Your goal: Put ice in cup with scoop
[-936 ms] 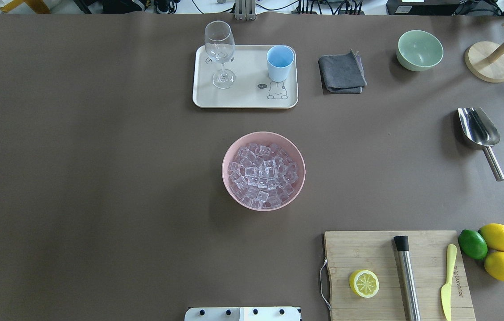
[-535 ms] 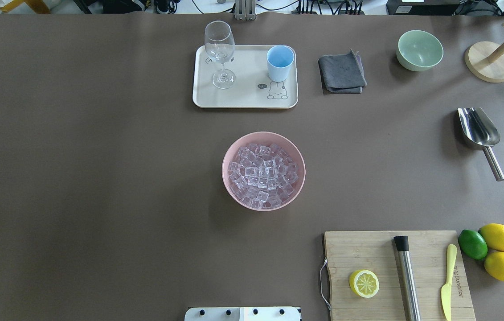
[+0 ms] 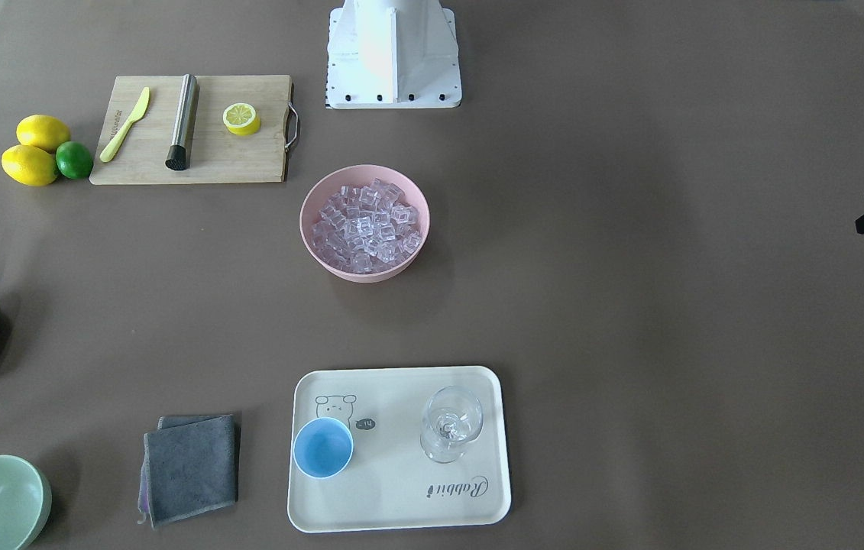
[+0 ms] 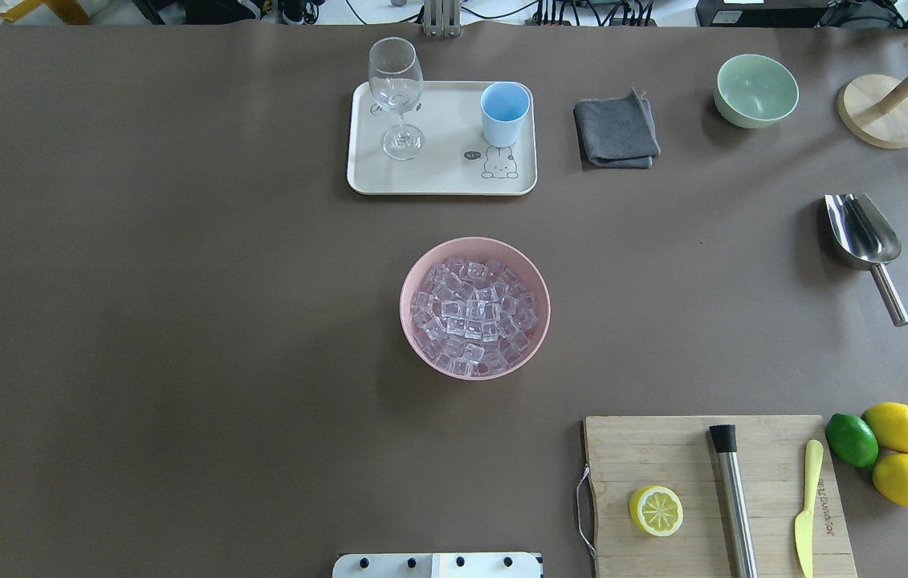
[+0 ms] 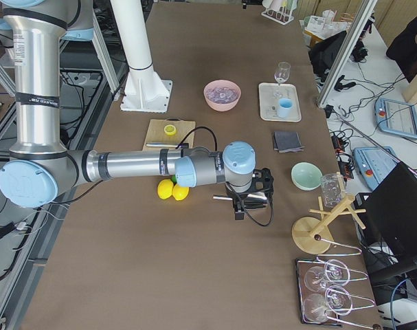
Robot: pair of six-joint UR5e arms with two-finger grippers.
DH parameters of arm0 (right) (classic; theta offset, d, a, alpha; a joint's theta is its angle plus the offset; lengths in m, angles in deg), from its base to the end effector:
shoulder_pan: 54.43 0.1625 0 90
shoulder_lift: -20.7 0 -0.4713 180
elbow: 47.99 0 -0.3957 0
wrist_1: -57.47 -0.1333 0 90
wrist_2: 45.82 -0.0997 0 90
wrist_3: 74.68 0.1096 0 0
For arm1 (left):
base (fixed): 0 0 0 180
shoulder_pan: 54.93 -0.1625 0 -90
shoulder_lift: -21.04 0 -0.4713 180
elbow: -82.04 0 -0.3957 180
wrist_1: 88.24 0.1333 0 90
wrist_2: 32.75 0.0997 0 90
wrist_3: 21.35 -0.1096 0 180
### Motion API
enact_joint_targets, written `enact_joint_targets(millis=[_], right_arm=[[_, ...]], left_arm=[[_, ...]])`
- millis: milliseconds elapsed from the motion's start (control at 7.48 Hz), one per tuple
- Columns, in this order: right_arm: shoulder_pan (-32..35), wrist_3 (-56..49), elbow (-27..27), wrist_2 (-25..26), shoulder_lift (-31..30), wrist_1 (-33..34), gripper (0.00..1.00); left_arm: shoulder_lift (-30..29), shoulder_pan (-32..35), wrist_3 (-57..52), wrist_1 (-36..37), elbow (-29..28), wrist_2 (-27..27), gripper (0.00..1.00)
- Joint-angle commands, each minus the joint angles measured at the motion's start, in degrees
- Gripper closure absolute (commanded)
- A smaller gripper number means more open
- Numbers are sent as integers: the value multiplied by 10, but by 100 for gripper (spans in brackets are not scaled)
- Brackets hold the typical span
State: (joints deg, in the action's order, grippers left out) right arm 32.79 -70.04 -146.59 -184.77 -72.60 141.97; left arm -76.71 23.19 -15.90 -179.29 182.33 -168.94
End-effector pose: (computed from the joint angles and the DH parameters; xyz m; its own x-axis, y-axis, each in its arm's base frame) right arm 0.0274 -0.4802 0.6485 0.6508 -0.0931 0.7535 -0.0050 0.9919 0.1268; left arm 0.0620 -0.5580 0.5460 0.6445 0.2840 -0.7099 -0.1339 0.9561 0.2608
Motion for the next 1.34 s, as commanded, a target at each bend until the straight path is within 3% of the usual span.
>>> enact_joint_targets(millis=[0, 134, 401, 669, 802, 1203], right_arm=[[-98, 252, -3, -8, 40, -127, 0], [-120, 307, -5, -1, 66, -128, 0], [-162, 317, -7, 32, 29, -161, 0], [-187, 310, 56, 62, -34, -294, 0], [-191, 293, 81, 71, -33, -303, 0], [-242, 298, 105, 92, -11, -300, 0]], left_arm=[[-27, -93, -1, -42, 24, 2, 2], [-36, -117, -1, -85, 20, 3, 2], [-45, -205, -1, -161, 18, 6, 2], [-53, -287, -2, -241, 11, 111, 2], [-63, -312, -2, -274, 2, 149, 2], [-109, -353, -6, -419, -83, 153, 2]])
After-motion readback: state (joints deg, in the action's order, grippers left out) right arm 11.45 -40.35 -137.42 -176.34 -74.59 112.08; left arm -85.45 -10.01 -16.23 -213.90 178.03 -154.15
